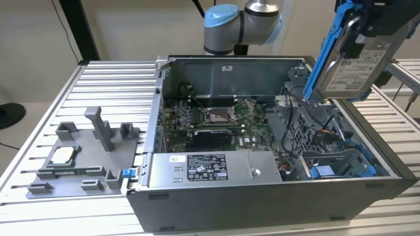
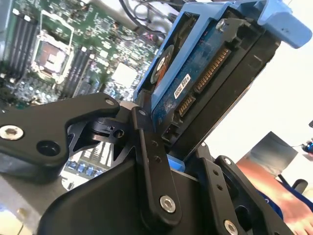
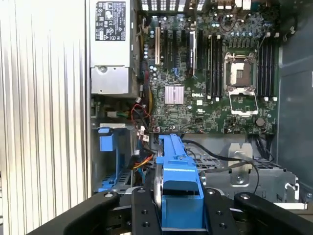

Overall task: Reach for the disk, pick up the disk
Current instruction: 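Pick up the disk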

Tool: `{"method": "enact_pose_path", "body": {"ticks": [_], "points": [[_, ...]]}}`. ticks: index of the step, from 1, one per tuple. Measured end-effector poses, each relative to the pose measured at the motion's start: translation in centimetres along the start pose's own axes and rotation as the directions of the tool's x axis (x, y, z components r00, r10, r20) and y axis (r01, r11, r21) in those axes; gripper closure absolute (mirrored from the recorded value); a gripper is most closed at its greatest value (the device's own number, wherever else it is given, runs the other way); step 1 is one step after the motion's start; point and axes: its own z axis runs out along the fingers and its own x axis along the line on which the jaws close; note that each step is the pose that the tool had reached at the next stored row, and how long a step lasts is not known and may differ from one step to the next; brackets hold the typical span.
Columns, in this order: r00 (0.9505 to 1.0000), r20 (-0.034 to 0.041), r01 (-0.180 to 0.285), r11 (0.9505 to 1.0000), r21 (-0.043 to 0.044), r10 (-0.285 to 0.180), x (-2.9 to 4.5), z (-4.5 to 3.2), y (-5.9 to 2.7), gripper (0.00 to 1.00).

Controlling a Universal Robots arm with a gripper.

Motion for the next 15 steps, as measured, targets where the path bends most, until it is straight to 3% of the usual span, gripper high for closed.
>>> {"method": "enact_pose_path", "body": {"ticks": [15], "points": [[1.0, -0.0001, 0.0, 1.0, 0.0, 0.0, 6.59, 0.36, -0.19, 1.0]]}}
